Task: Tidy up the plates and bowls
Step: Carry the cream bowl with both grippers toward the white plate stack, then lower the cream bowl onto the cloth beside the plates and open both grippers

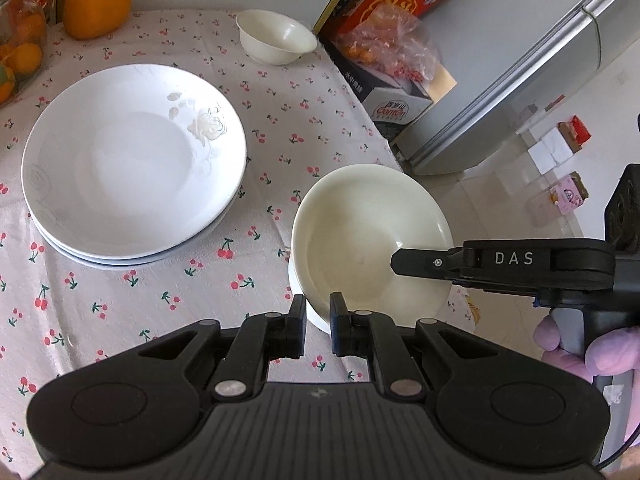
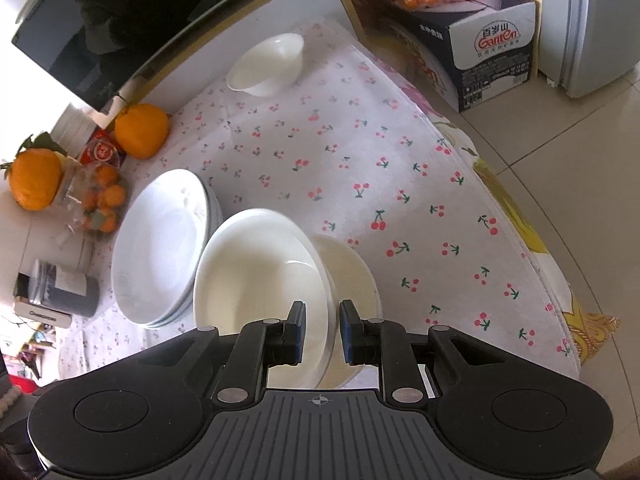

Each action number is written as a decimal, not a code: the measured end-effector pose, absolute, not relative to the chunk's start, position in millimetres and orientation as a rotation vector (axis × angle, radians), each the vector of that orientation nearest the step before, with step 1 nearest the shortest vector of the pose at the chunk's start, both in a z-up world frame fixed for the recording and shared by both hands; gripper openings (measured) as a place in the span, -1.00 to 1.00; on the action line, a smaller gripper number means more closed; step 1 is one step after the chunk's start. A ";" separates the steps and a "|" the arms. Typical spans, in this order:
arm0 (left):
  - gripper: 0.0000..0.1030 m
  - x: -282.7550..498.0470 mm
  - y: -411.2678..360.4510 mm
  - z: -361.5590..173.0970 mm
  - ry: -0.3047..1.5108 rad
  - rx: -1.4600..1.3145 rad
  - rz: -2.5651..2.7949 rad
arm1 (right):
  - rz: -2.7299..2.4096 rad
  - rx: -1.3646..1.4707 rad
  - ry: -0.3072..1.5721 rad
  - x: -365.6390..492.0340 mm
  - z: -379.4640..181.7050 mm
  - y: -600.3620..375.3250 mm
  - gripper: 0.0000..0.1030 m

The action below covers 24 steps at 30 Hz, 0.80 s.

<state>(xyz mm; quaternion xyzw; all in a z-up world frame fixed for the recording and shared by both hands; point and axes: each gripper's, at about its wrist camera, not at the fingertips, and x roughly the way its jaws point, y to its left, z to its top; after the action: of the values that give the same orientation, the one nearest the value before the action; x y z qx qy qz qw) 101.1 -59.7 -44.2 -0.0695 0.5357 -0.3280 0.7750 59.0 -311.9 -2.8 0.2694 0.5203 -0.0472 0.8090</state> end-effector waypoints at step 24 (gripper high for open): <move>-0.79 98.9 -62.4 -48.8 1.178 -0.114 -0.713 | -0.093 0.583 1.105 63.6 1.9 -319.2 -0.18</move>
<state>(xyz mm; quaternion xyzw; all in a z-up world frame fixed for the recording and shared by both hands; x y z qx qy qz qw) 98.9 -62.4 -48.8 -0.0526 0.5433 -0.3287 0.7707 63.5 -319.2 1.9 0.2728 0.5170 -0.0434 0.8102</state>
